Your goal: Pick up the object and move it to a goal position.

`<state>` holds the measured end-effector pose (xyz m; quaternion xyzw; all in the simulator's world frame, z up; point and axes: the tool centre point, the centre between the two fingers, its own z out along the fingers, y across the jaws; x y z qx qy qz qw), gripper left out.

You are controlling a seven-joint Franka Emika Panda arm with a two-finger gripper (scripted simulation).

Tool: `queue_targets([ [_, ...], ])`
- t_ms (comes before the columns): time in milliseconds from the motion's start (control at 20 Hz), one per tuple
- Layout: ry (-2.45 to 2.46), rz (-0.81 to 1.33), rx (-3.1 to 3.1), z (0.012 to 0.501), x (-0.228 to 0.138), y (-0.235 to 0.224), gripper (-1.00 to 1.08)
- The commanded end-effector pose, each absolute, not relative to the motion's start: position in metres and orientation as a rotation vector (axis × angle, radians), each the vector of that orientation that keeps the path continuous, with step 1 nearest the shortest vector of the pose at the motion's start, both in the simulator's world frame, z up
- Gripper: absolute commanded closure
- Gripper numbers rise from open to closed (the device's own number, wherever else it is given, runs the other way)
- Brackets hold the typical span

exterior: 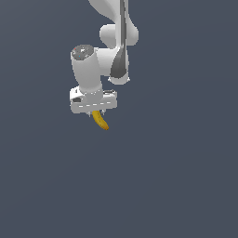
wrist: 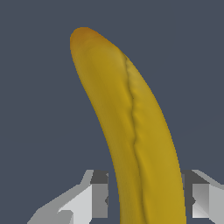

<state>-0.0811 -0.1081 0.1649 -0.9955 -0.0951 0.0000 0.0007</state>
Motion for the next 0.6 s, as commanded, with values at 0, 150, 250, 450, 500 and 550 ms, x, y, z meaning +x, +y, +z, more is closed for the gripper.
queue_targets([
  [0, -0.3, -0.002, -3.125, 0.191, -0.079, -0.125, 1.08],
  [150, -0.3, -0.002, -3.125, 0.22, -0.076, -0.145, 1.08],
  [250, -0.3, -0.002, -3.125, 0.239, -0.073, -0.158, 1.08],
  [450, -0.3, -0.001, -3.126, 0.276, -0.068, -0.183, 1.08],
  [500, -0.3, -0.001, -3.126, 0.284, -0.067, -0.189, 1.08],
  [550, -0.301, -0.001, -3.126, 0.292, -0.066, -0.194, 1.08],
])
